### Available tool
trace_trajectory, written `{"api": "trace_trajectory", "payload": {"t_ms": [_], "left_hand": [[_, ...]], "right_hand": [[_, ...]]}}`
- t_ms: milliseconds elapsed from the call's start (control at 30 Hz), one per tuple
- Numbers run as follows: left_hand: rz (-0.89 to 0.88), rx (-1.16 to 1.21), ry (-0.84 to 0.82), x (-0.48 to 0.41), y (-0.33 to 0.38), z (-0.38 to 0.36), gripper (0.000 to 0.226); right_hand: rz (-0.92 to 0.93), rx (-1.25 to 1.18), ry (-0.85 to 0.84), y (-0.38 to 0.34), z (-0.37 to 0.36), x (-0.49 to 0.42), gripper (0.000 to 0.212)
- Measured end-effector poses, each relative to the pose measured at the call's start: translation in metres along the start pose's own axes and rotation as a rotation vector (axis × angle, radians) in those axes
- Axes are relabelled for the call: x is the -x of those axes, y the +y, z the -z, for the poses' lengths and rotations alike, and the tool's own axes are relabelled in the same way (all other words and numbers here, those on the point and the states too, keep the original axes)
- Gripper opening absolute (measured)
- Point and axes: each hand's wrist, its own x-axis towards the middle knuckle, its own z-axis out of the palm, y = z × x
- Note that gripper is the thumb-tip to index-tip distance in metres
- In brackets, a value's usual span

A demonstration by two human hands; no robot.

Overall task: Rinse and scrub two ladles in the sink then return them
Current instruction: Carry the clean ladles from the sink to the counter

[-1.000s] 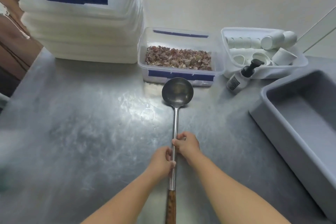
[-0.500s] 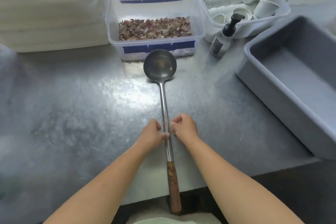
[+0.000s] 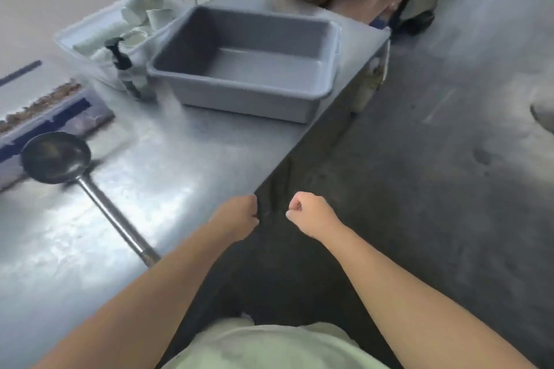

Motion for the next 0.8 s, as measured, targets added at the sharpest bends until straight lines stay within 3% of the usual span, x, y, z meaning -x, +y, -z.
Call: {"api": "trace_trajectory", "payload": {"t_ms": [200, 400, 600, 800], "left_hand": [[-0.340, -0.325, -0.113, 0.020, 0.197, -0.093, 0.025], [-0.870, -0.536, -0.199, 0.069, 0.410, -0.194, 0.036], [-1.288, -0.765, -0.329, 0.153, 0.573, -0.298, 0.045], [-1.557, -0.828, -0.461, 0.225, 0.677, -0.386, 0.040]], "right_hand": [[-0.241, -0.108, 0.299, 0.176, 0.076, 0.116, 0.034], [-0.611, -0.378, 0.662, 0.342, 0.105, 0.275, 0.041], [-0.977, -0.545, 0.930, 0.446, 0.096, 0.425, 0.045], [-1.248, -0.631, 1.127, 0.510, 0.092, 0.529, 0.043]]}}
